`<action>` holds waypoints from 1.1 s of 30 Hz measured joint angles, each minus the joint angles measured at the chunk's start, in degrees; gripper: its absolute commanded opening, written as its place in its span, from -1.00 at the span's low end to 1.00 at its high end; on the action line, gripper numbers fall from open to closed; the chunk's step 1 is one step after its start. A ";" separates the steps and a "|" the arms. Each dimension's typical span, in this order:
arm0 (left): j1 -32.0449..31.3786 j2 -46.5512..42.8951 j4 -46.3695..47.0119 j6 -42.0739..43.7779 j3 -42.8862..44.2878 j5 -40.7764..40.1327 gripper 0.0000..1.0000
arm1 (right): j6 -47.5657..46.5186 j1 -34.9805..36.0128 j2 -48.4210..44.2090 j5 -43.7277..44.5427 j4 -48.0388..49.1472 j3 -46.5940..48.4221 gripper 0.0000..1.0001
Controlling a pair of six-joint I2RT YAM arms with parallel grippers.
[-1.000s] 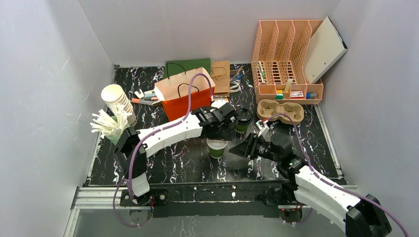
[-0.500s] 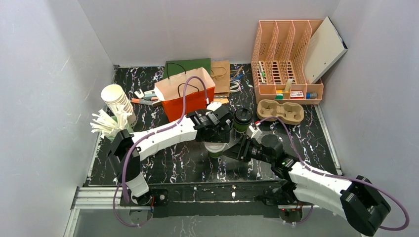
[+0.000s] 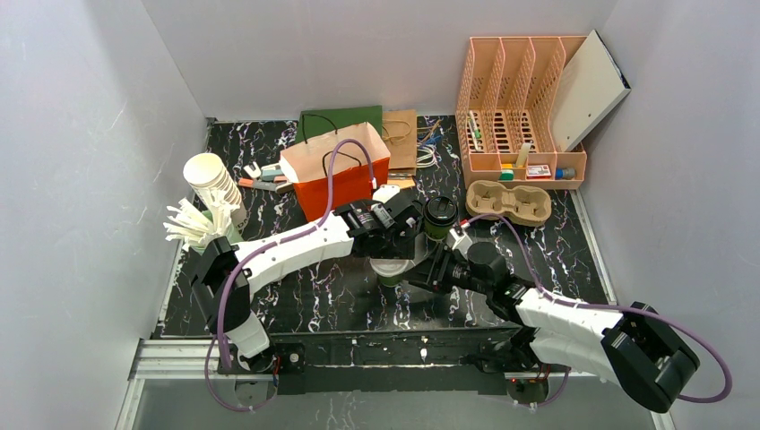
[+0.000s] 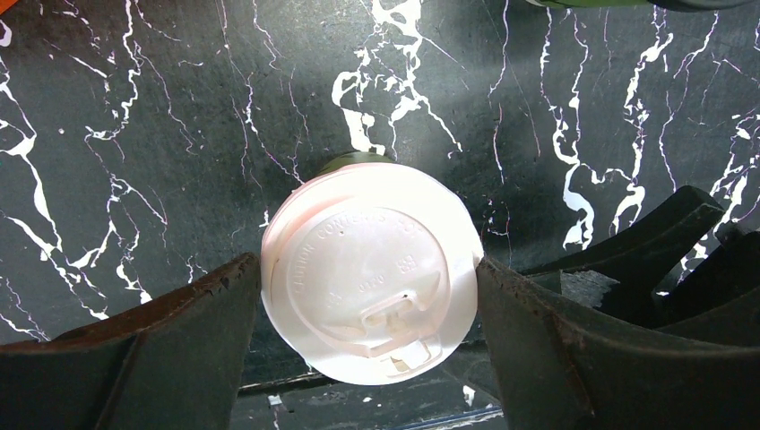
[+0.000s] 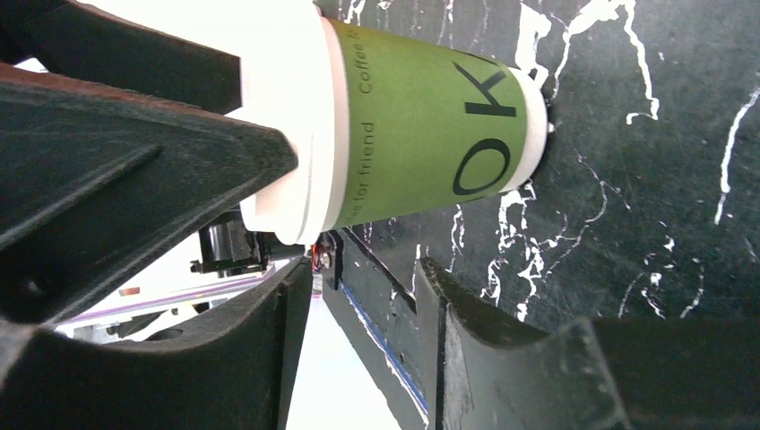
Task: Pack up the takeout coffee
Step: Close the cup lid on the coffee cup.
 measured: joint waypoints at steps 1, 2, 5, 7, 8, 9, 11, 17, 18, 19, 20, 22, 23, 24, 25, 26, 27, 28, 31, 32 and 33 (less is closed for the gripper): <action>0.00 0.00 0.04 0.04 0.00 0.00 0.65 | 0.11 0.02 0.04 -0.09 0.52 0.02 0.14; 0.00 0.00 0.07 0.07 0.00 0.00 0.65 | 0.15 0.02 0.04 -0.17 1.03 0.04 0.15; 0.00 0.00 0.09 0.15 0.00 0.02 0.65 | 0.28 0.02 0.04 -0.22 2.21 0.17 0.15; 0.00 0.00 0.11 0.28 0.00 0.02 0.65 | 0.28 0.02 0.07 -0.24 2.78 0.44 0.15; 0.00 0.00 0.11 0.28 0.00 0.02 0.65 | 0.28 0.02 0.13 -0.24 2.91 0.61 0.15; 0.00 0.00 0.13 0.31 -0.04 0.02 0.65 | 0.28 0.02 0.42 -0.22 3.17 0.85 0.15; 0.00 0.00 0.20 0.33 -0.07 0.02 0.65 | 0.31 0.02 1.40 -0.20 3.13 1.57 0.10; 0.04 0.00 0.50 0.52 -0.20 0.02 0.65 | 0.85 0.17 4.46 -0.39 3.43 2.67 -0.03; 0.04 0.00 0.55 0.57 -0.22 0.00 0.66 | 0.90 0.20 4.52 -0.42 3.72 2.67 -0.05; 0.04 0.00 0.59 0.59 -0.24 0.00 0.66 | 1.01 0.26 4.52 -0.37 3.87 2.67 -0.07; 0.04 0.00 0.63 0.59 -0.28 0.00 0.66 | 1.07 0.28 4.52 -0.33 3.93 2.64 -0.09; 0.04 -0.02 0.79 0.68 -0.35 0.00 0.66 | 1.46 0.31 4.46 -0.15 4.00 2.56 -0.10; 0.04 -0.02 0.85 0.70 -0.39 0.00 0.66 | 1.79 0.33 4.42 -0.04 4.00 2.47 -0.10; 0.04 -0.02 0.96 0.72 -0.44 0.00 0.66 | 2.12 0.37 4.39 0.07 3.98 2.45 -0.11; 0.04 -0.02 1.01 0.72 -0.46 -0.04 0.66 | 2.36 0.39 4.39 0.26 3.89 2.45 -0.11; 0.04 -0.02 1.18 0.76 -0.52 -0.07 0.66 | 2.62 0.39 4.39 0.44 3.76 2.43 -0.12; 0.04 -0.02 1.27 0.83 -0.57 -0.15 0.67 | 2.97 0.39 4.39 0.61 3.56 2.43 -0.13; 0.04 -0.02 1.42 0.96 -0.61 -0.20 0.67 | 3.34 0.39 4.37 0.79 3.41 2.43 -0.11; 0.04 -0.02 1.68 1.22 -0.70 -0.20 0.69 | 4.04 0.46 3.41 1.49 2.10 2.43 0.02; 0.04 -0.02 1.70 1.38 -0.70 -0.20 0.70 | 4.02 0.48 3.04 1.75 1.62 2.43 0.07; 0.04 -0.02 1.70 1.60 -0.70 -0.17 0.71 | 3.72 0.48 2.56 2.03 0.81 2.43 0.11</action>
